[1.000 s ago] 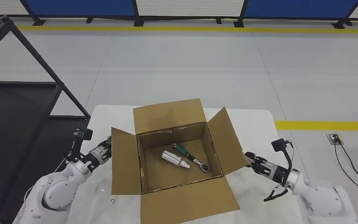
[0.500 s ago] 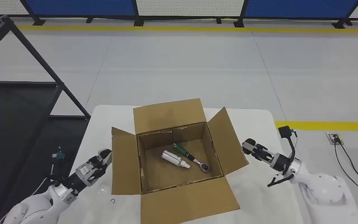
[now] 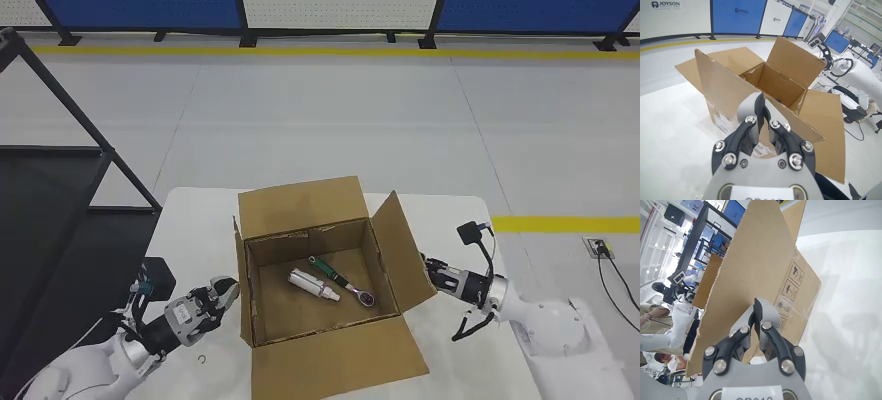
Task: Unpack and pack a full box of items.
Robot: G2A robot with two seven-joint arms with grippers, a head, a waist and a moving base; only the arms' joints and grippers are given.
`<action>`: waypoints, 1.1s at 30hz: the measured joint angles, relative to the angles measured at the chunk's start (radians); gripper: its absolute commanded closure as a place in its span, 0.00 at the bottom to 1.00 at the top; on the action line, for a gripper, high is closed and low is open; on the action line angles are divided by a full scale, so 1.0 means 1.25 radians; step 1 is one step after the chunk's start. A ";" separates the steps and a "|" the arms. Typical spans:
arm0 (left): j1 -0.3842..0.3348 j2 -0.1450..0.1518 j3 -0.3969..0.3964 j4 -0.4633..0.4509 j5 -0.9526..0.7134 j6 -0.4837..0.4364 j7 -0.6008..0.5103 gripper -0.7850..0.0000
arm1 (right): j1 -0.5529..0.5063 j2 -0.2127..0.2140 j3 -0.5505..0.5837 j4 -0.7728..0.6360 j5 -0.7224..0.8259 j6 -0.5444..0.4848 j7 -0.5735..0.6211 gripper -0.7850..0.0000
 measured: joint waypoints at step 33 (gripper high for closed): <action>-0.215 -0.019 0.239 0.073 0.060 0.030 -0.129 1.00 | 0.206 -0.046 -0.304 0.082 -0.116 0.076 -0.032 1.00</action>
